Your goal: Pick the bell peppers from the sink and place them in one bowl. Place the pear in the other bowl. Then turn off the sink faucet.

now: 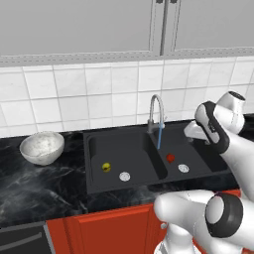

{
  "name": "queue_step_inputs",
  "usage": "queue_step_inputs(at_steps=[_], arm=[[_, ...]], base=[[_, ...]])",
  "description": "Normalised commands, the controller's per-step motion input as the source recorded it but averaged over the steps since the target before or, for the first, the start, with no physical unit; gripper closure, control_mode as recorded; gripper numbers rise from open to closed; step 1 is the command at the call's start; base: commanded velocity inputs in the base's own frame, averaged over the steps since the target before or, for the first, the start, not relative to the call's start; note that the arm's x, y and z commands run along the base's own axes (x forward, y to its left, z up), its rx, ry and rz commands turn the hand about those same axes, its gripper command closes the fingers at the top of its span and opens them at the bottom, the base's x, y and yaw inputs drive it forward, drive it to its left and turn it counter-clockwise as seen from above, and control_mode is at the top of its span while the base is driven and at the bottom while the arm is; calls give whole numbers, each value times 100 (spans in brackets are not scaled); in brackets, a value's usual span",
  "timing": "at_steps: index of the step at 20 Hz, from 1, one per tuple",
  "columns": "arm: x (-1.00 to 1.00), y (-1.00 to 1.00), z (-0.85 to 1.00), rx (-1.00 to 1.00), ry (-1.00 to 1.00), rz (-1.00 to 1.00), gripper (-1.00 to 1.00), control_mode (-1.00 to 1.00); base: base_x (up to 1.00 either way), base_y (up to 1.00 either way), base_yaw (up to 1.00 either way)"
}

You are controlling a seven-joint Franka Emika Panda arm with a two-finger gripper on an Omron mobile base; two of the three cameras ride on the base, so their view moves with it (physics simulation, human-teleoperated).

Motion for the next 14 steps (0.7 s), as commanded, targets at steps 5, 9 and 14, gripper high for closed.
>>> queue_step_inputs(at_steps=[5,9,14], arm=[[6,-4,-25,1,1,0,-100,-100],[3,0,-32,2,-1,0,-100,-100],[12,0,-23,3,-4,-2,-100,-100]], base=[[0,0,0],[0,0,0],[0,0,0]])
